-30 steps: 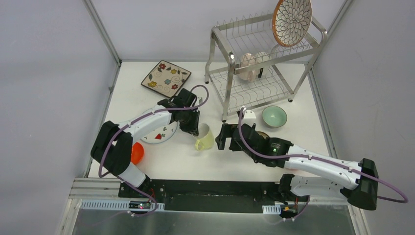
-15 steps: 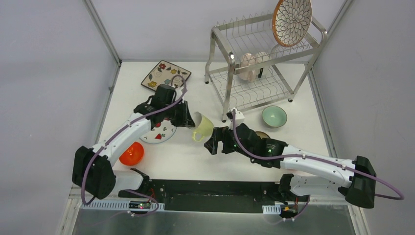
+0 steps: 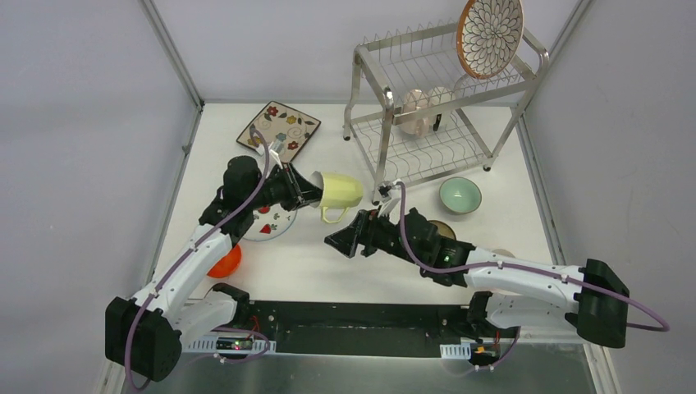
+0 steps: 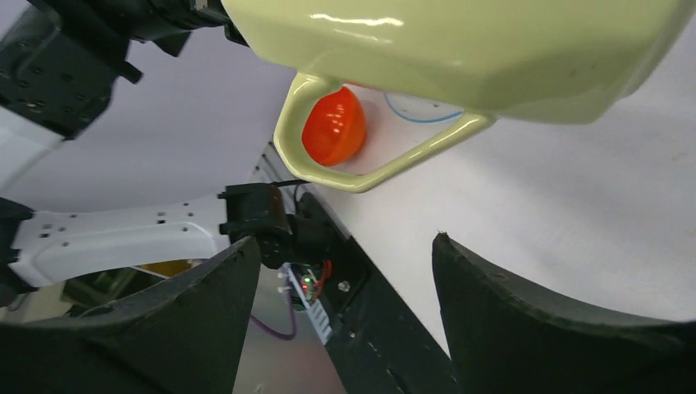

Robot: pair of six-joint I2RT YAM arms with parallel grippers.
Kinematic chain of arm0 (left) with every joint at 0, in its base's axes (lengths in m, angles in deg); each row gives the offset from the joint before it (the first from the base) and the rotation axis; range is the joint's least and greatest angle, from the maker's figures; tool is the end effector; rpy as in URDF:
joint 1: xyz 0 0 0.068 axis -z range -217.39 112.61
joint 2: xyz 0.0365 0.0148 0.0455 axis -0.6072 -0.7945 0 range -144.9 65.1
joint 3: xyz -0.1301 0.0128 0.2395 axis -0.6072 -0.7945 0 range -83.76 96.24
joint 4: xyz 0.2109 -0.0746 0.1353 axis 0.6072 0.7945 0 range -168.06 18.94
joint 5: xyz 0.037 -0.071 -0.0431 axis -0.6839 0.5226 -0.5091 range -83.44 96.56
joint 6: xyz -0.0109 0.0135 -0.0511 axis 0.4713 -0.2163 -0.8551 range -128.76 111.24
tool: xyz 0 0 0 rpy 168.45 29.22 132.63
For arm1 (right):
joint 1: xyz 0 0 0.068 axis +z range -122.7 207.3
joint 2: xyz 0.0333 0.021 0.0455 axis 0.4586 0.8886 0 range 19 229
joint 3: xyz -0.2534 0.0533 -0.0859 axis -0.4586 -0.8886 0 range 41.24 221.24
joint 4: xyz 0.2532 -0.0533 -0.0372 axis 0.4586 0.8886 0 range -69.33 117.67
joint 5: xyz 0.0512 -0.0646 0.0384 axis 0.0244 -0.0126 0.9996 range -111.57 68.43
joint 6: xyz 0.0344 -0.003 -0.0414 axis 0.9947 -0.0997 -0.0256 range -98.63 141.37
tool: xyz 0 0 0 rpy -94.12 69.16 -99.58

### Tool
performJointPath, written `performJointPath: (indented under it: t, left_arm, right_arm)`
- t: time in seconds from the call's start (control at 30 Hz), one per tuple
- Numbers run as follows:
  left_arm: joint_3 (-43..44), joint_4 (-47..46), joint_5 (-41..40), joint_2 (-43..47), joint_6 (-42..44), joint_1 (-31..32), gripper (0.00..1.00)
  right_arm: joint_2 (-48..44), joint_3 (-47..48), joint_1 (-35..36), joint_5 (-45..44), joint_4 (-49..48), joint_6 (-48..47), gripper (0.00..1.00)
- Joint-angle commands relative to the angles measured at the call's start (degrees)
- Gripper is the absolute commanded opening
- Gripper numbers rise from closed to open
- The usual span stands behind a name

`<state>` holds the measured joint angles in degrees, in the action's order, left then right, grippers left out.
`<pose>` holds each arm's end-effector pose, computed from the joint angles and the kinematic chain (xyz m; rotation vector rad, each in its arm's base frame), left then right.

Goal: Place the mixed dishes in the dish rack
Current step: Pick up the cup at the center of the board.

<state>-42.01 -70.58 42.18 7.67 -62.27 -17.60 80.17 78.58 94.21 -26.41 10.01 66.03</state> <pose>0.2044 -0.0956 0.2871 -0.1868 2.1829 -1.3967 0.0999 0.2266 0.2757 -0.3205 1.9779 1.2653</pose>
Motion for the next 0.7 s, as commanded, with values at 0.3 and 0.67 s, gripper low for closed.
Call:
performJointPath:
  t: [0.3, 0.67]
  left_arm:
    - [-4.97, -36.41, 7.35, 5.13, -16.67, -0.46, 0.0]
    - [-8.05, -47.0, 8.24, 5.59, -21.6, -0.46, 0.0]
  right_arm:
    - [3.21, -2.03, 0.27, 4.31, -27.68, 15.0, 0.67]
    - [6.02, -3.23, 0.15, 0.04, -38.26, 21.28, 0.55]
